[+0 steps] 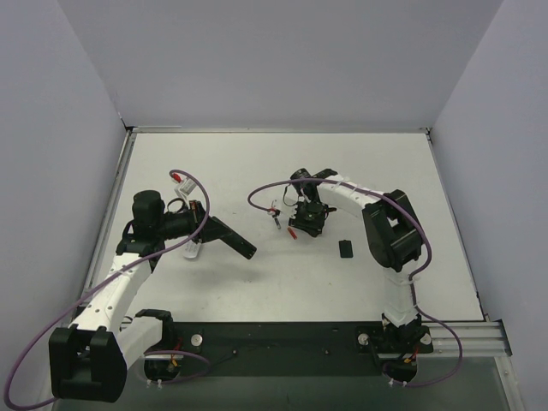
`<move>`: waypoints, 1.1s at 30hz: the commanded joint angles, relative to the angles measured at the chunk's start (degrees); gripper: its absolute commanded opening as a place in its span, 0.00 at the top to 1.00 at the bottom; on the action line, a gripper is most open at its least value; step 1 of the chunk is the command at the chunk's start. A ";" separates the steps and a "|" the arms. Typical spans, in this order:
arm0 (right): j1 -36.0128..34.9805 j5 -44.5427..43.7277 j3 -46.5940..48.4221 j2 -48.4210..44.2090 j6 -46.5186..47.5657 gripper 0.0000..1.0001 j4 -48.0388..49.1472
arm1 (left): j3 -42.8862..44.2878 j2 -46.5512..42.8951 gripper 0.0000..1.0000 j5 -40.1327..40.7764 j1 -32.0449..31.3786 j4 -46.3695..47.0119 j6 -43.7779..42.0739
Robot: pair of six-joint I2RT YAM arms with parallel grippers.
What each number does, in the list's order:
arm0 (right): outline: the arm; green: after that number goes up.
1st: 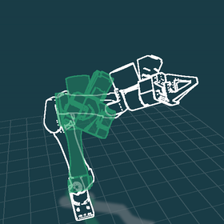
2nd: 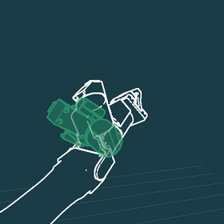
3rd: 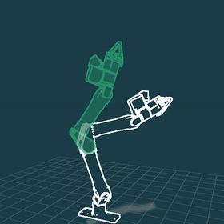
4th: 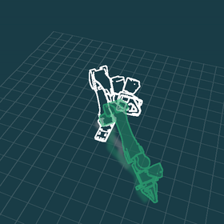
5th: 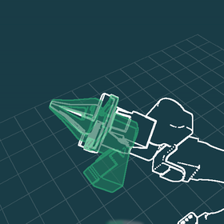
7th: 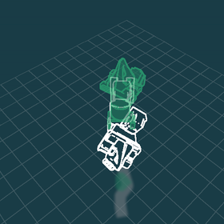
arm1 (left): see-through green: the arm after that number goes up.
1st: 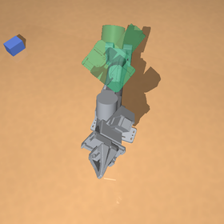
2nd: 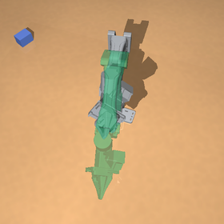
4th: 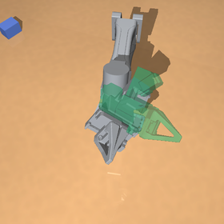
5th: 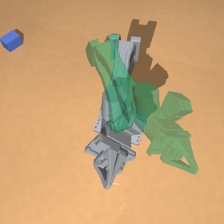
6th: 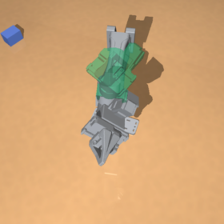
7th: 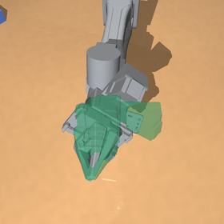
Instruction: Load the batteries into the remote control
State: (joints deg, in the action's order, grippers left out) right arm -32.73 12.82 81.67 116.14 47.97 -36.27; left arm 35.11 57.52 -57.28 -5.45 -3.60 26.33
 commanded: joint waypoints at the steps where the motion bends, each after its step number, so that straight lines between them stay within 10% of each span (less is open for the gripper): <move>1: -0.49 -0.51 0.86 0.76 -0.85 0.82 -3.19 | -0.05 0.23 1.00 -1.00 0.27 1.75 -0.75; 7: -0.67 -1.05 -0.19 -3.19 -8.21 1.00 -1.62 | -0.13 0.75 1.00 -1.00 0.18 2.01 -0.49; 16: -2.24 6.78 -5.11 -22.51 -23.96 1.00 6.47 | -0.57 0.49 1.00 3.04 -3.76 2.80 1.00; 33: -22.19 5.73 -20.05 -48.72 -42.34 1.00 27.83 | -5.15 2.07 1.00 14.03 -16.42 33.12 16.65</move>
State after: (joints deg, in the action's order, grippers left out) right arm -53.10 18.74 64.38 69.32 10.22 -15.46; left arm 29.93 58.67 -46.04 -20.40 17.52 37.47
